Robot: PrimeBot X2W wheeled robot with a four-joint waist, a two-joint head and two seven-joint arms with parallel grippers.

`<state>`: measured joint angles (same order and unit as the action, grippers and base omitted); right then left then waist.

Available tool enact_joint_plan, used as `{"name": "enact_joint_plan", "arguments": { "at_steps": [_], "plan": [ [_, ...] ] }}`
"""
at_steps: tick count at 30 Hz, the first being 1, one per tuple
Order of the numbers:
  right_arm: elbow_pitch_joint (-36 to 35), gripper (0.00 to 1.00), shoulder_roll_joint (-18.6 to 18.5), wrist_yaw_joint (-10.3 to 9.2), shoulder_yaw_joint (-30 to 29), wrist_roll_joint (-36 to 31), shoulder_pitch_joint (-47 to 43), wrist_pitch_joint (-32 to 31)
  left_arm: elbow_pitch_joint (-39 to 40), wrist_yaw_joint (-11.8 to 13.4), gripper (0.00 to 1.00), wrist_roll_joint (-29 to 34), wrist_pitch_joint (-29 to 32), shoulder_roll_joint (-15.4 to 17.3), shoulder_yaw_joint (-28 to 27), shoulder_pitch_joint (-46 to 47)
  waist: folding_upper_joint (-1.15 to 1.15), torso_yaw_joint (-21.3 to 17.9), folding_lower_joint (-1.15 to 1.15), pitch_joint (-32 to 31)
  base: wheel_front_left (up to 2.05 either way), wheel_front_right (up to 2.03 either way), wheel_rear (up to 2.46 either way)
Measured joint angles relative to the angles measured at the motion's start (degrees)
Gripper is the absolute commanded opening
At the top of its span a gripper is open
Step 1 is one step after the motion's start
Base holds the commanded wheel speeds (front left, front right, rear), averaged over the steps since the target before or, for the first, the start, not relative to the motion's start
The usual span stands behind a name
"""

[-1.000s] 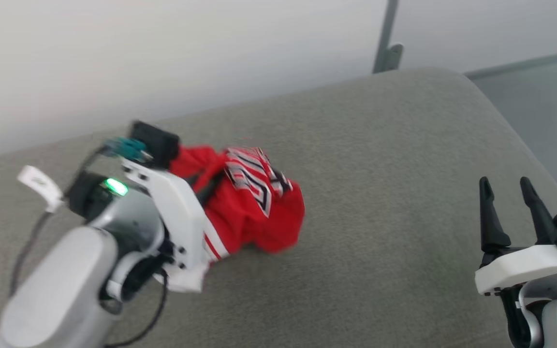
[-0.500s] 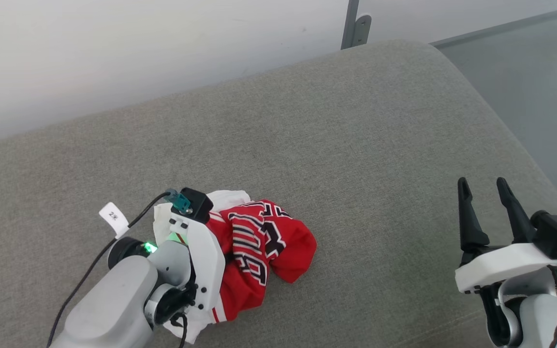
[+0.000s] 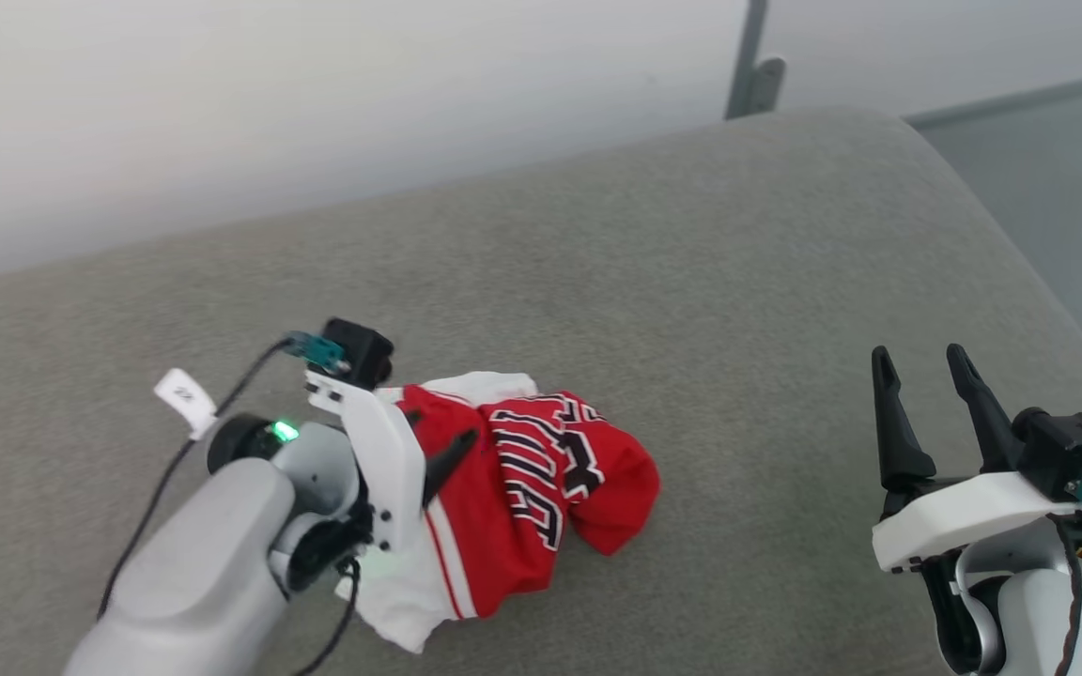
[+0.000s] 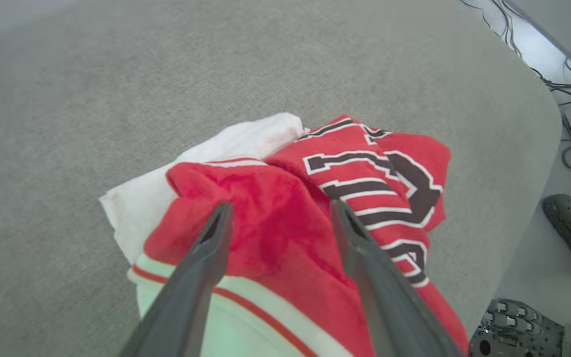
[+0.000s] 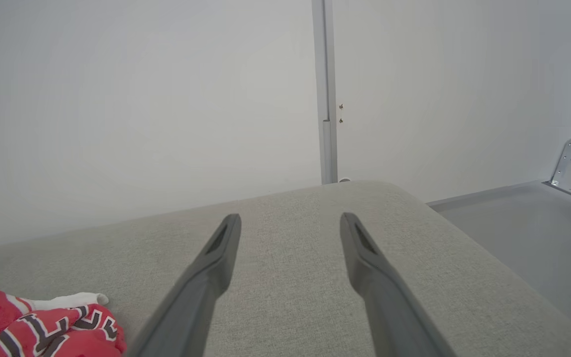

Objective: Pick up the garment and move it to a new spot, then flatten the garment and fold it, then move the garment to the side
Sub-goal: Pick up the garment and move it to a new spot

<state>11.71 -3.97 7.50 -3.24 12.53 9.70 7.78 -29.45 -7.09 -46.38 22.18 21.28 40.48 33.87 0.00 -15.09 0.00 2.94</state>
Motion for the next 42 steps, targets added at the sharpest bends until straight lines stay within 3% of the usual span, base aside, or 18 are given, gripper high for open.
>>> {"name": "enact_joint_plan", "arguments": {
  "at_steps": [8,17,25,35,42],
  "plan": [
    [-0.48,1.0,-1.14,0.0,-0.11,0.05,-1.31,-0.52,8.45,0.16,1.0,0.21,-10.68,5.76,-3.99,-2.98,0.0,4.64,0.0,-2.4,0.0,0.0,0.0],
    [-0.6,1.0,-2.09,0.0,-0.55,0.3,-2.13,-0.54,16.72,4.56,1.0,0.42,-22.17,11.63,-11.04,-10.77,0.0,8.97,0.0,-4.34,0.0,0.0,0.0],
    [-0.85,1.0,-2.89,0.0,-0.89,0.43,-3.45,-0.46,22.52,9.21,1.0,0.38,-30.54,14.75,-15.99,-20.28,0.0,12.08,0.0,-5.9,0.0,0.0,0.0],
    [-1.31,1.0,-2.9,0.0,-1.0,0.69,-5.0,0.1,27.63,12.71,1.0,-0.38,-36.57,15.81,-22.92,-31.73,0.0,13.82,0.0,-6.94,0.0,0.0,0.0],
    [-1.88,1.0,-2.94,0.0,-1.42,1.01,-6.6,0.6,28.92,12.06,1.0,1.12,-37.11,12.93,-28.75,-37.79,0.0,14.14,0.0,-7.25,0.0,0.0,0.0]
  ]
}}
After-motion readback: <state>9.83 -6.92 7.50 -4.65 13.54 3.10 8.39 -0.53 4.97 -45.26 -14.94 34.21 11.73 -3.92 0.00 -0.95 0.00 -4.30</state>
